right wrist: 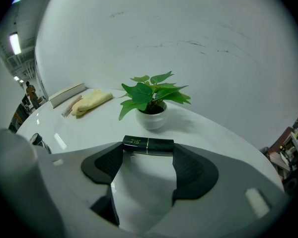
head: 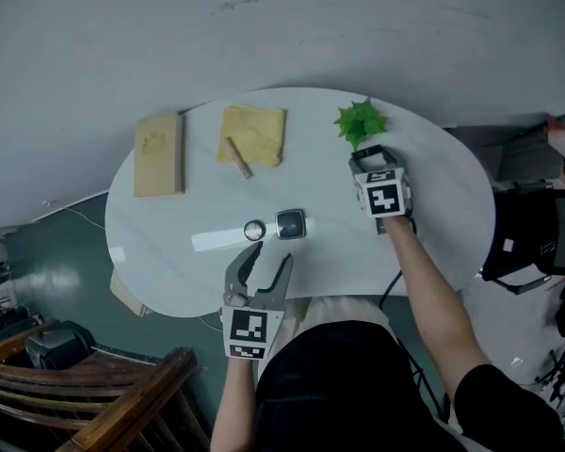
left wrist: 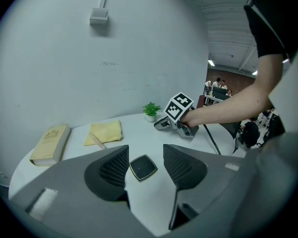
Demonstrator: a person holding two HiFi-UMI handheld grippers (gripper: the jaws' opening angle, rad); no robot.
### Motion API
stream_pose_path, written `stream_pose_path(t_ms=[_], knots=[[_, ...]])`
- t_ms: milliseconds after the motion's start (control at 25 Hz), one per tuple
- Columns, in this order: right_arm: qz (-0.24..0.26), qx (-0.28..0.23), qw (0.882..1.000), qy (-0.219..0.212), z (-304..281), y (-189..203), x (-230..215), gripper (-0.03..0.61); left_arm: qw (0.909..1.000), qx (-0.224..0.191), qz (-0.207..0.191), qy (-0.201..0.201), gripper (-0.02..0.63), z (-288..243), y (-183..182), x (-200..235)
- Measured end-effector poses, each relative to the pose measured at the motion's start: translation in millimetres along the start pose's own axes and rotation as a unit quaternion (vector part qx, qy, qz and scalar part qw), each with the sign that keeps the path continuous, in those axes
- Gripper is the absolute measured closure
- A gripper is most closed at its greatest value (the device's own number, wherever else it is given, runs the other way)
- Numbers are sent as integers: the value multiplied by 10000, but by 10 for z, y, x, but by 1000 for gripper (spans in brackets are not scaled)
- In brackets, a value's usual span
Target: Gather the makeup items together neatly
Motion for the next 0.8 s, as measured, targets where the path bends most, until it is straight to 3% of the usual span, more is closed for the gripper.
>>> stream_pose_path(t_ms=[320,520,800], knots=[[283,-7,9995,-137,107,40,72,255,10000,-59,32,-55,398,90,64,20],[837,-35,9956,-427,279,81,275,255,9999,-131,50,-38,398,152,96,-6],[2195,-157,9688,-1140,565,200,777,255,9997,-251,42,6,400,212,121,-62]])
Point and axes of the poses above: the fingertips, and each gripper's own axes: z backward along the fingers, x to its left, y out of its underside, the point moved 1 cm from there along z, backward along the fingers, and after that the axes turned 10 degrees about x, right-handed, at the moved point
